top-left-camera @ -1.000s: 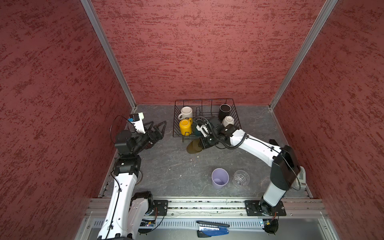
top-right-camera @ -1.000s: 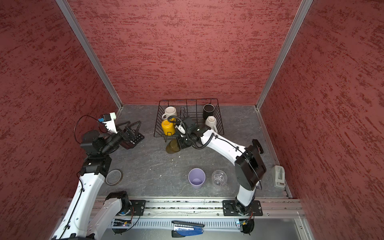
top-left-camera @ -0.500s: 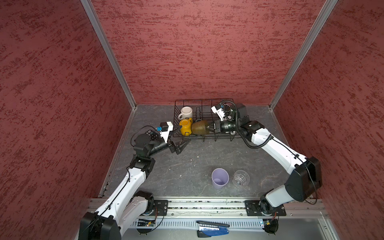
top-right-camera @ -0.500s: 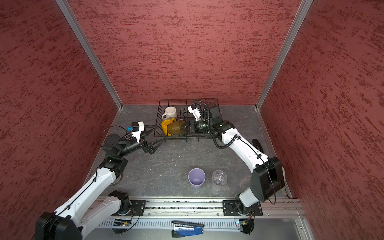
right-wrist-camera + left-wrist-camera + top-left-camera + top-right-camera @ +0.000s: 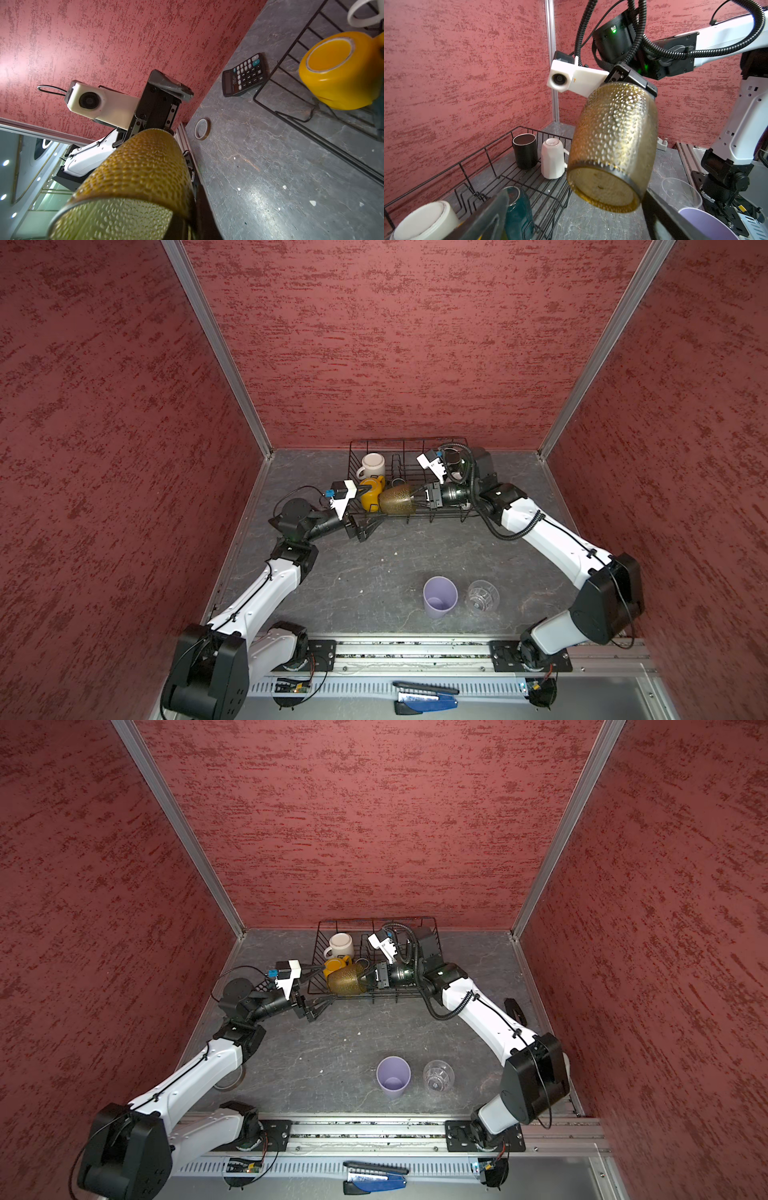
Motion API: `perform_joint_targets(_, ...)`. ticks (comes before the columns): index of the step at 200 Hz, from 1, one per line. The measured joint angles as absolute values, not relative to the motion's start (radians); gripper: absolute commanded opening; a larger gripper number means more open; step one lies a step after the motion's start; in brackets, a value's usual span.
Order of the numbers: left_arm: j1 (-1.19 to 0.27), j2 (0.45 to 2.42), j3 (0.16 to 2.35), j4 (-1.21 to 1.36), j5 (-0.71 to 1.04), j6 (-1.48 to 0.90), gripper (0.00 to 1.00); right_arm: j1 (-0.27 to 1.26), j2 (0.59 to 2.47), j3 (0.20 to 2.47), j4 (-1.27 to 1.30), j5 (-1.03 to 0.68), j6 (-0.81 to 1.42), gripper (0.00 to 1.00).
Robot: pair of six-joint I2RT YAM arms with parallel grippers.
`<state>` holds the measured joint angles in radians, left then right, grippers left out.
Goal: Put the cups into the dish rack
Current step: 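Close the left gripper on the olive glass while the right gripper holds it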
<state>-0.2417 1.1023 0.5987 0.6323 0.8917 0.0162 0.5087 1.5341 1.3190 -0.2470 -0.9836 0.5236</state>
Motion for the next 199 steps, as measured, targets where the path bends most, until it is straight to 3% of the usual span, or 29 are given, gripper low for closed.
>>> perform_joint_targets(47,-0.248,1.157,0.614,0.706,0.958,0.010,1.00,0.524,1.534,1.319,-0.239,-0.984,0.524,0.00)
perform_joint_targets(92,-0.254,1.183,0.629,0.757,1.004,-0.010,0.89,0.533,1.538,1.319,-0.215,-0.985,0.540,0.00)
perform_joint_targets(199,-0.276,1.259,0.655,0.899,1.050,-0.072,0.84,0.547,1.565,1.319,-0.160,-0.992,0.601,0.00)
